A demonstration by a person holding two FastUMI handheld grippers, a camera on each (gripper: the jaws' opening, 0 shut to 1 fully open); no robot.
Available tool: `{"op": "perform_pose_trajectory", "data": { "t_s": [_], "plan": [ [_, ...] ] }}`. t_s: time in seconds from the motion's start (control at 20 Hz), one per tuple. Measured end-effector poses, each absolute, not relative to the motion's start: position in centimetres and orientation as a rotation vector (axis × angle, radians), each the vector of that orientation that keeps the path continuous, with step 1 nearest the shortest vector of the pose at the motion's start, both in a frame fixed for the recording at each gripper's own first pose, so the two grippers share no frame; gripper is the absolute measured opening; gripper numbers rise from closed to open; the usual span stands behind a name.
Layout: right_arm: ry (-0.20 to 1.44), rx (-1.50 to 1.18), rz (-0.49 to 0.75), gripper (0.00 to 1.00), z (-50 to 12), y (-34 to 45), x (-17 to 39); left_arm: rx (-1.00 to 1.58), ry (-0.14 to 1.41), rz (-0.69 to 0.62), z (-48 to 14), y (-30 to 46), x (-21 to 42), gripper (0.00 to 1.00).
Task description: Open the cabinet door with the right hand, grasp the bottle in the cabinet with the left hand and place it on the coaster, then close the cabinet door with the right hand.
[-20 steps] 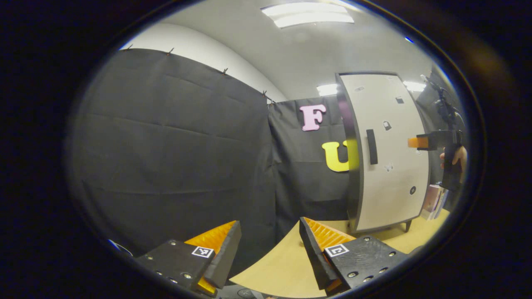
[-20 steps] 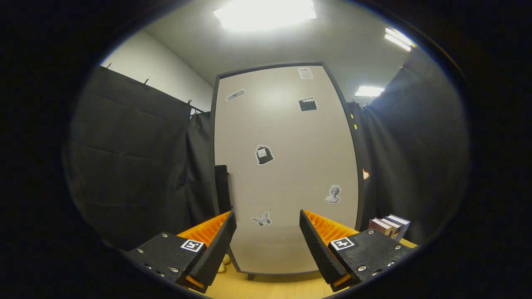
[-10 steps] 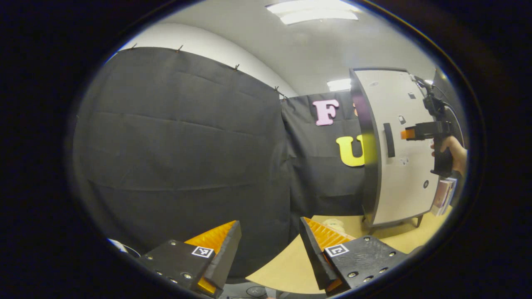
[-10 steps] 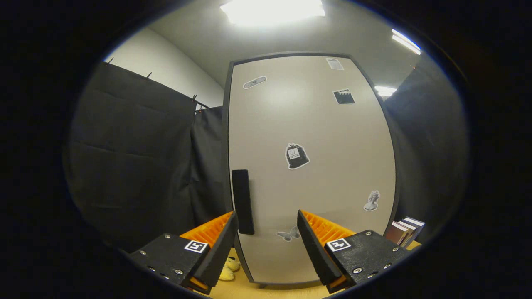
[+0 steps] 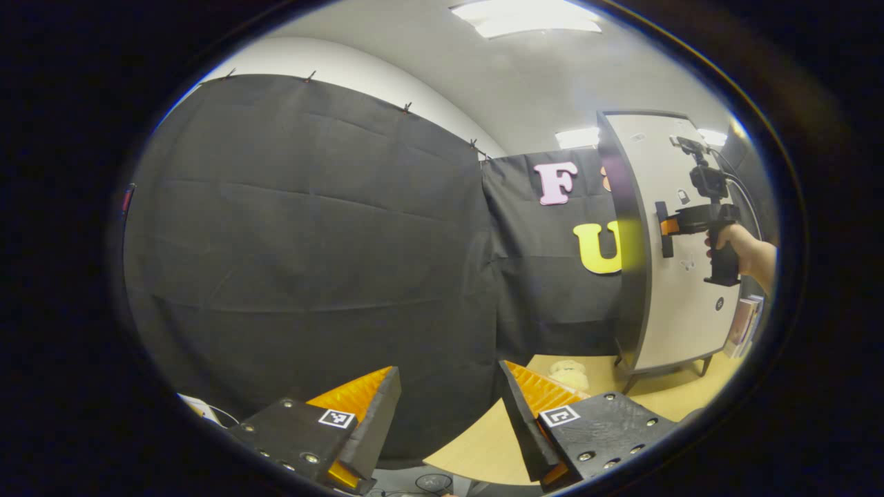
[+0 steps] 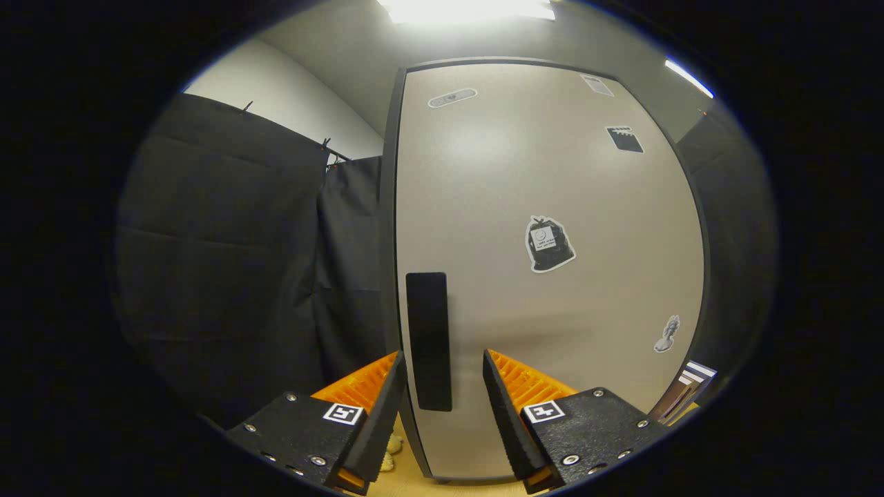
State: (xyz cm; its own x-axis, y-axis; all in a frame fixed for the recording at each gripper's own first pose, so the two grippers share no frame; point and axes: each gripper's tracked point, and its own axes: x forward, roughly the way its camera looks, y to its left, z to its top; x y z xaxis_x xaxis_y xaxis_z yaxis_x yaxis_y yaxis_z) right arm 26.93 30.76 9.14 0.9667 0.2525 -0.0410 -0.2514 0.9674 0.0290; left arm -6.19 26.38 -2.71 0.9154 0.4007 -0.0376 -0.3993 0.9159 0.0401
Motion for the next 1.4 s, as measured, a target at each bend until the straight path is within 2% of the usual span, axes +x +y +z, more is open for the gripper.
{"op": "perform_pose_trajectory", "data": {
  "t_s": [0.2, 0.3, 0.4, 0.45, 0.5, 0.6, 0.8, 1.35, 1.4],
  "plan": [
    [0.058, 0.014, 0.240, 0.64, 9.1, 31.6, 28.3, 0.025, 0.049, 0.421, -3.1, 27.1, -6.6, 0.82],
    [0.093, 0.018, 0.244, 0.65, 8.7, 32.1, 29.1, 0.018, 0.055, 0.425, -3.3, 27.7, -6.7, 0.81],
    [0.117, 0.014, 0.227, 0.63, 8.3, 32.1, 29.8, 0.013, 0.053, 0.425, -3.3, 27.9, -6.7, 0.81],
    [0.129, 0.015, 0.219, 0.59, 8.1, 32.1, 30.2, 0.012, 0.049, 0.423, -3.4, 27.8, -6.6, 0.81],
    [0.133, 0.032, 0.228, 0.49, 8.1, 32.3, 30.1, 0.013, 0.044, 0.422, -3.2, 27.9, -6.6, 0.81],
    [0.134, 0.027, 0.229, 0.36, 8.1, 32.4, 30.2, 0.013, 0.037, 0.418, -3.1, 27.8, -6.5, 0.81],
    [0.144, 0.009, 0.241, 0.18, 8.1, 32.4, 29.9, 0.003, 0.034, 0.406, -3.2, 27.4, -6.0, 0.81],
    [0.159, 0.025, 0.323, 0.17, 8.2, 31.8, 28.6, 0.007, 0.005, 0.329, -2.5, 24.3, -3.8, 0.81],
    [0.160, 0.026, 0.330, 0.18, 8.2, 31.6, 28.3, 0.007, 0.003, 0.317, -2.4, 24.0, -3.6, 0.87]
  ]
}}
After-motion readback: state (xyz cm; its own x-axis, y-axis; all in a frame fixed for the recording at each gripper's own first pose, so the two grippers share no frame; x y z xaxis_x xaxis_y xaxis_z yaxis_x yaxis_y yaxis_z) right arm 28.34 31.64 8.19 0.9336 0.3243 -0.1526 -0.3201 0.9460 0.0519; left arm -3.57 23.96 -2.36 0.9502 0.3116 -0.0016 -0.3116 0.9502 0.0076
